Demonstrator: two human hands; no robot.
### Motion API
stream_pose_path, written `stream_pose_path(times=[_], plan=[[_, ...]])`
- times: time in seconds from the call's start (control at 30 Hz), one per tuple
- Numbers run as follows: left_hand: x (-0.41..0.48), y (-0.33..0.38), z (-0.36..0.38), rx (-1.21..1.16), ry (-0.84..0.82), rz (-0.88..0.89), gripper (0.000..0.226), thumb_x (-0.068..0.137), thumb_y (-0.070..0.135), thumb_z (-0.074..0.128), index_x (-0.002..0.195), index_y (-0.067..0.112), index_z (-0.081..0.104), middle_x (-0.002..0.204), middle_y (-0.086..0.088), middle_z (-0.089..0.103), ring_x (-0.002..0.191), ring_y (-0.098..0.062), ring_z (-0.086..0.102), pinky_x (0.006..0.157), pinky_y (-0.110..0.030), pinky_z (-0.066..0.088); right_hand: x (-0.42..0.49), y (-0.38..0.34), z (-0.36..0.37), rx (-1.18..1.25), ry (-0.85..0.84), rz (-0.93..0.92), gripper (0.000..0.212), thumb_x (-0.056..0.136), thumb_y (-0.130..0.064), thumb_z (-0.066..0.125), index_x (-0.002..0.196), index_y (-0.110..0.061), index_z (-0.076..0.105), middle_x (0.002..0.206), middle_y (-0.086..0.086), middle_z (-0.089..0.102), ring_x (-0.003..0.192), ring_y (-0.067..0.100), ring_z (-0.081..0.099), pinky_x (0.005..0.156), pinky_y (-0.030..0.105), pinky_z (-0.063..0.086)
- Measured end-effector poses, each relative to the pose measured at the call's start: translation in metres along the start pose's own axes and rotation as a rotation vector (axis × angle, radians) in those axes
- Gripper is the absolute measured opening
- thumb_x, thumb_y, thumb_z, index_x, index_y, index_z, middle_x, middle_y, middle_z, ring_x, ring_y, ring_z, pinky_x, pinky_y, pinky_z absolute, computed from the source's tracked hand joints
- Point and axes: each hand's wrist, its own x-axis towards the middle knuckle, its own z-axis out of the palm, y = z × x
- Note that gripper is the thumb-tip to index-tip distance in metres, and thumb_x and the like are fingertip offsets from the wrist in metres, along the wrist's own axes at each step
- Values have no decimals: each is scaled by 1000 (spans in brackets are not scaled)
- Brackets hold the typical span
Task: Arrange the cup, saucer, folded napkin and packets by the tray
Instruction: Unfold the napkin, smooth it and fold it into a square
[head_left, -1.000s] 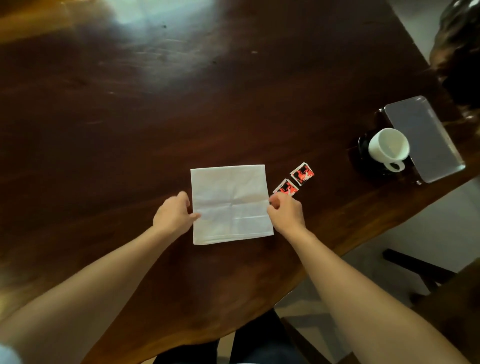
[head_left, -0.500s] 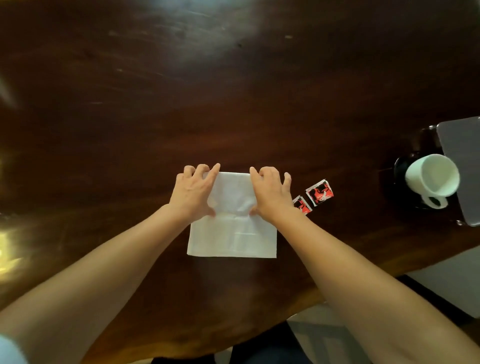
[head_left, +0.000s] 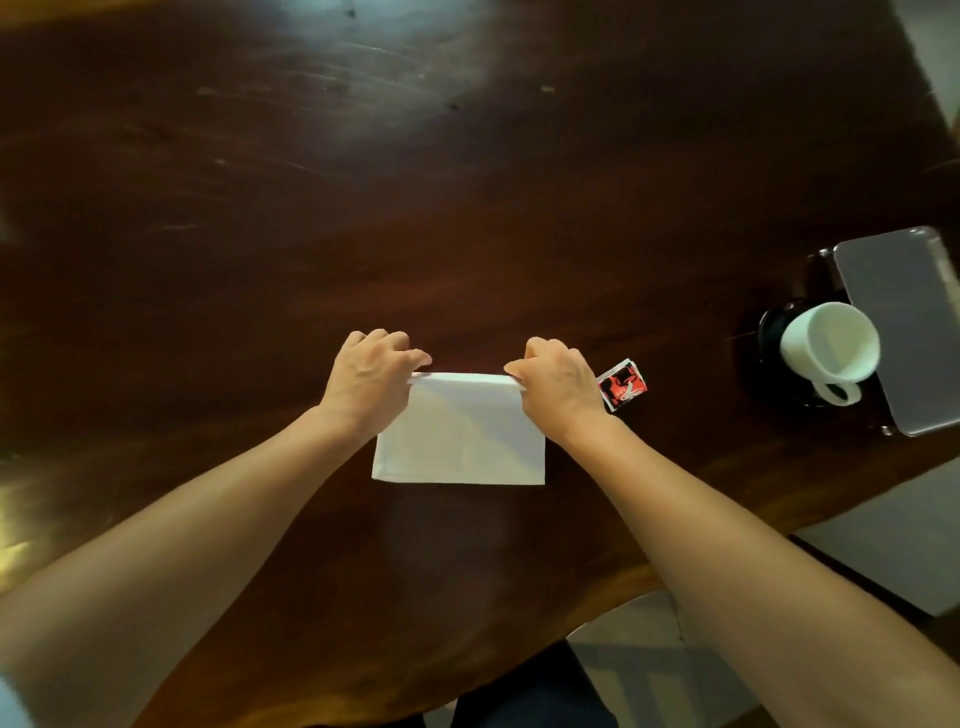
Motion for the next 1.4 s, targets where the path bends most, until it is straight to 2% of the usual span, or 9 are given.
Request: stream_pose_path(times=[0.17,0.33,0.43,0.53,0.63,0.83,1.1,1.2,1.4], plan=[[-26,-2,2,69,117,177,45,62,-3,75,103,15,76,80,-6,60,71,-30,56,62,-39,47,-33,-11,3,-34,82,-47,24,85,2,57,106,-5,68,88,9,50,81,26,46,56,34,34],[-60,4,22,117,38,273,50,62,1,68,111,11,66,97,-11,57,78,-31,54,61,-40,48,-67,-28,27,-99,72,-25,16,69,2,66,82,-6,61,86,10,51,80,28,47,57,34,35],[-75,8,43,186,-24,235,66,65,7,70,129,9,57,125,-17,57,101,-37,54,76,-43,49,-84,-34,46,-83,64,12,36,65,-2,71,100,-2,67,98,17,60,92,37,56,77,43,51],[-86,13,59,146,-89,173,74,80,16,60,150,7,38,158,-22,32,140,-46,34,108,-51,32,-94,-36,64,-78,-19,53,55,73,-8,70,126,3,61,126,24,61,123,43,53,105,53,45],[-92,13,77,116,-117,198,71,95,24,39,158,8,11,167,-17,4,154,-39,-2,124,-50,5,-100,-36,79,-100,-90,73,63,82,-12,64,141,3,47,148,22,46,142,40,37,114,53,33],[-94,5,92,82,-130,178,68,101,33,27,154,11,-9,167,-12,-4,153,-31,-13,126,-49,1,-110,-33,100,-83,-206,76,66,105,-41,22,153,-4,-5,164,14,-10,151,28,-12,124,47,5],[-84,13,91,84,-100,205,85,97,64,14,158,6,-1,167,-15,-8,154,-33,-11,125,-50,0,-95,-58,92,-18,-129,53,86,97,-64,15,154,-4,-6,163,12,-15,149,24,-21,121,47,-11],[-76,16,94,41,-53,226,77,100,58,3,159,8,2,167,-14,-5,154,-32,-10,125,-49,2,-72,-80,91,90,-68,-8,78,98,-58,14,156,-9,-6,164,8,-15,150,21,-20,122,44,-9],[-68,8,107,44,-15,130,69,102,43,20,159,7,6,168,-13,-2,155,-29,-7,126,-48,4,-40,-90,109,139,-50,29,75,98,-60,8,157,-14,-3,165,4,-12,151,19,-18,123,42,-8]])
